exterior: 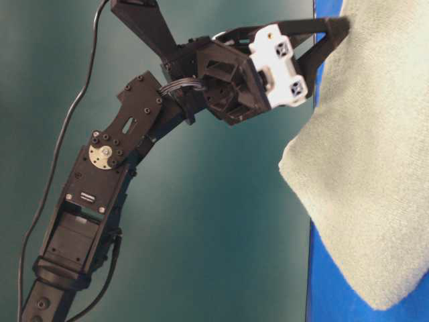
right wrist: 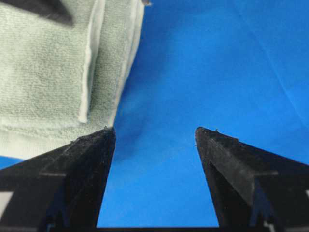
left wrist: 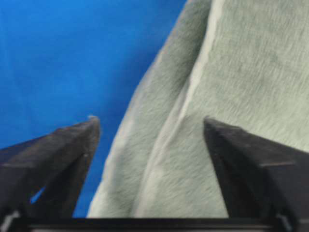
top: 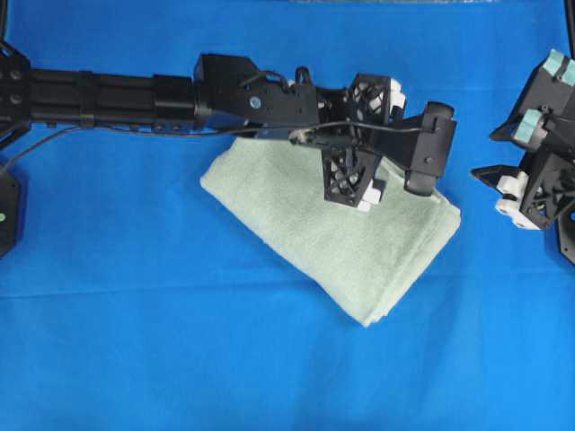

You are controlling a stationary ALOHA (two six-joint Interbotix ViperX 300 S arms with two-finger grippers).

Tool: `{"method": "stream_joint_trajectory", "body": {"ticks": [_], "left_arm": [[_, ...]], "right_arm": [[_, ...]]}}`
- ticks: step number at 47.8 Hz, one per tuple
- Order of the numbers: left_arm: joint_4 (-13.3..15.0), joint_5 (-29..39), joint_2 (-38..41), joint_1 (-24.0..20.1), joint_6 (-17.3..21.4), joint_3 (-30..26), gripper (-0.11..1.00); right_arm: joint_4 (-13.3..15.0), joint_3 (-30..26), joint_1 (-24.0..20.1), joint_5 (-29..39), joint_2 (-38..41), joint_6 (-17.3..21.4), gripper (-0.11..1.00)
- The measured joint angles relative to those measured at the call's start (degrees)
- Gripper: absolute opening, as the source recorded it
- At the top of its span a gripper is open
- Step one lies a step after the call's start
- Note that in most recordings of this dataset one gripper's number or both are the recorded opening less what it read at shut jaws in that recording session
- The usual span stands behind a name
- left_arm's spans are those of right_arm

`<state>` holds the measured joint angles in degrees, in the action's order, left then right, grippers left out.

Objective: Fold a bath towel.

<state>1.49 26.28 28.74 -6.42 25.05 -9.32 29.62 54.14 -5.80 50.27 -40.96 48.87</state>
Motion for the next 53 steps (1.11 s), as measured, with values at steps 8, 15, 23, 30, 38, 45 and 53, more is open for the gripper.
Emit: {"method": "stream_joint_trajectory", "body": {"ticks": [8, 15, 23, 30, 38, 45, 53], "left_arm": [[0.0, -0.1, -1.0, -0.1, -3.3, 0.5, 0.82], [0.0, 0.3, -5.2, 0.4, -6.5, 1.8, 0.82], [0.0, -0.4, -14.3, 3.2, -7.4, 7.3, 0.81], [0.0, -2.3, -24.1, 5.0, -8.4, 13.8, 0.81], [0.0, -6.7, -38.1, 5.7, -11.3, 24.6, 0.81], [-0.1, -11.0, -50.0, 6.2, -15.4, 36.1, 0.81], [-0.1, -14.3, -62.8, 6.2, -17.1, 46.8, 0.81]], "right_arm": [[0.0, -0.1, 0.0, 0.0, 0.0, 0.0, 0.66], [0.0, 0.0, 0.0, 0.0, -0.4, -0.1, 0.66], [0.0, 0.0, 0.0, -0.7, -1.4, -0.4, 0.66], [0.7, 0.0, 0.0, -2.8, -2.4, -0.5, 0.66], [2.1, 0.0, 0.0, -4.3, -3.2, -0.5, 0.66], [3.6, 0.0, 0.0, -5.6, -4.7, -0.5, 0.66], [6.2, 0.0, 0.0, -7.3, -7.0, -0.6, 0.66]]}}
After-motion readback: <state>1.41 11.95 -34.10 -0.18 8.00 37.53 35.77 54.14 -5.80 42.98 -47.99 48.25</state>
